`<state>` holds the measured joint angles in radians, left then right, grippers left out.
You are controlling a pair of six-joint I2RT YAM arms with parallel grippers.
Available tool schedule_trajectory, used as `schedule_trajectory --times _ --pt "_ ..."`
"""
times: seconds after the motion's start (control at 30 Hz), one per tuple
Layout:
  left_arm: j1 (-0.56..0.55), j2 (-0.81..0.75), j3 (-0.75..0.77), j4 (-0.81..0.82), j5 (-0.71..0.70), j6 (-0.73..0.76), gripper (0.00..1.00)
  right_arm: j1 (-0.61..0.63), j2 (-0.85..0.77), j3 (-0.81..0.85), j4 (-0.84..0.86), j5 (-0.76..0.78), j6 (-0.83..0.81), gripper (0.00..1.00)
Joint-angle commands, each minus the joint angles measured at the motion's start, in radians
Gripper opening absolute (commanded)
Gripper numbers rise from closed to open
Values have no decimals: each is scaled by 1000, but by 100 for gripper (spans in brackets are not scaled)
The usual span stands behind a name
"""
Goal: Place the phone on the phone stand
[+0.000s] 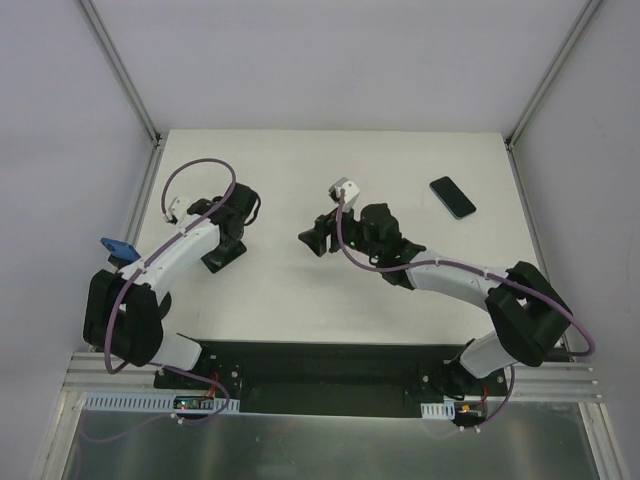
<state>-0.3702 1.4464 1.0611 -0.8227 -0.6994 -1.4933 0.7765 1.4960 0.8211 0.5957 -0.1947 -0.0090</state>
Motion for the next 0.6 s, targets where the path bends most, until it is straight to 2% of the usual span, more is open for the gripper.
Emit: schedule_trajectory --times 0.0,0.13,0.2,0.23,0.27,0.3,0.37,0.43,0.5,0.57 --pt "-18 -127 -12 -47 38 19 79 93 41 64 67 -8 -176 68" --pt "-22 -321 -4 -36 46 160 89 158 89 64 159 61 -206 77" --pt "-22 -412 -12 12 73 319 91 184 122 67 194 99 -204 79" --pt "-22 -507 -16 42 95 387 92 191 135 75 206 109 -213 80" --pt "-22 -556 -23 72 122 541 92 207 162 99 205 118 -220 81" --pt "-22 -605 -32 135 158 608 92 213 177 121 199 138 -223 82" --pt "-22 -739 -39 169 237 733 91 230 231 195 161 146 -226 84" --pt "-22 -863 -55 226 309 797 90 239 272 258 89 167 -221 86" --pt "-22 -931 -61 263 353 869 87 251 335 380 11 222 -185 86" --pt "-22 -1007 -58 266 382 906 85 251 403 476 -149 256 -105 86"
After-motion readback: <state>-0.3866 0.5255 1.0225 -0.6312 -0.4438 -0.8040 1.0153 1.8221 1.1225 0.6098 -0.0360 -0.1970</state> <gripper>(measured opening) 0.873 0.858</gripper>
